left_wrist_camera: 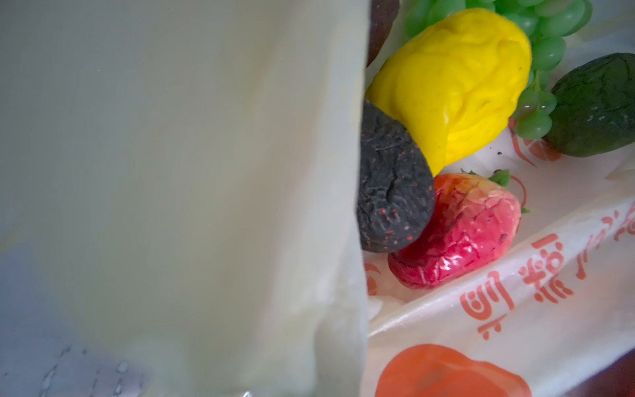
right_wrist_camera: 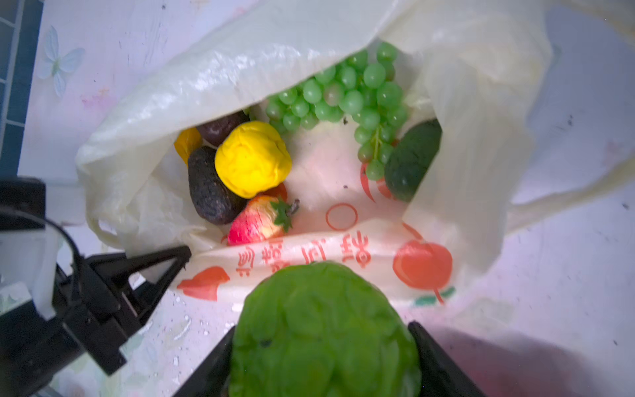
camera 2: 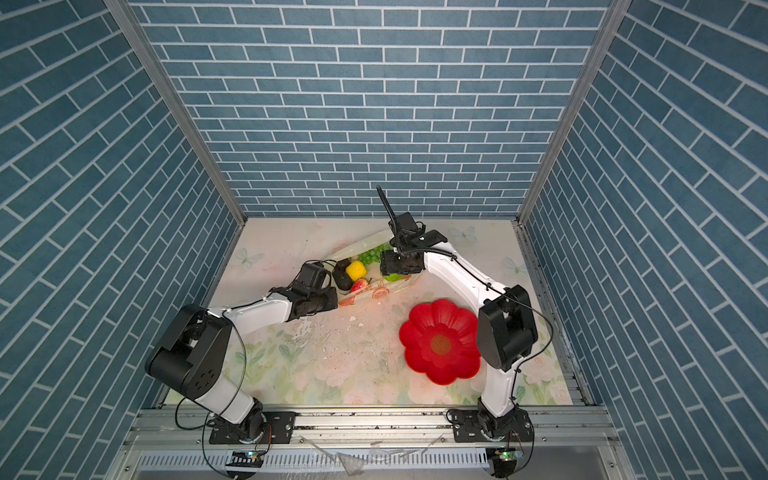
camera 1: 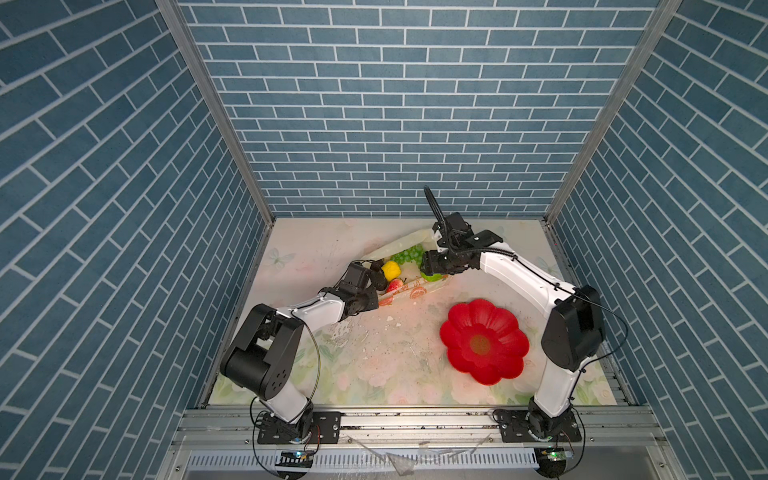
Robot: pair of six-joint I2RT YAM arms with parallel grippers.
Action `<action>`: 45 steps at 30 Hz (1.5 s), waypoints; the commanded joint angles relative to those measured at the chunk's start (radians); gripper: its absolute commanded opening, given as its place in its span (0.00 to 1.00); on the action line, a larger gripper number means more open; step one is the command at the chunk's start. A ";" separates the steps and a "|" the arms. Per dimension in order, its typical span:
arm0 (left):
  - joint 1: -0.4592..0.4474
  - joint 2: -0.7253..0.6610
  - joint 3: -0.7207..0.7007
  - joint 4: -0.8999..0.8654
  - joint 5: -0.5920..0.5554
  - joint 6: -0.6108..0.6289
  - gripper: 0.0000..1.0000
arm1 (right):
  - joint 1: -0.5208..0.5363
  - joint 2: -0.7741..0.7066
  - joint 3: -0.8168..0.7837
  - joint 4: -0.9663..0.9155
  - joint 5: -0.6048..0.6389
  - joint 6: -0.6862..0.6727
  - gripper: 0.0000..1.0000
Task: Take fruits out of the plastic bag
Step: Pick up the fruit from the plastic bag, then place the fruit on the plate.
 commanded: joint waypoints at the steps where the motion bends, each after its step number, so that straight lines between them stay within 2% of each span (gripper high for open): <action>1: 0.001 -0.007 0.008 -0.003 -0.001 0.001 0.09 | -0.009 -0.100 -0.108 -0.085 0.044 -0.003 0.70; 15: 0.001 0.018 0.026 -0.016 0.006 0.005 0.09 | -0.097 -0.380 -0.513 -0.080 0.015 0.133 0.70; 24: 0.001 0.023 0.033 -0.020 0.007 0.002 0.09 | -0.165 -0.454 -0.720 0.015 0.006 0.194 0.69; 45: 0.001 0.013 0.019 -0.013 0.006 0.004 0.09 | -0.222 -0.366 -0.799 0.152 0.034 0.218 0.69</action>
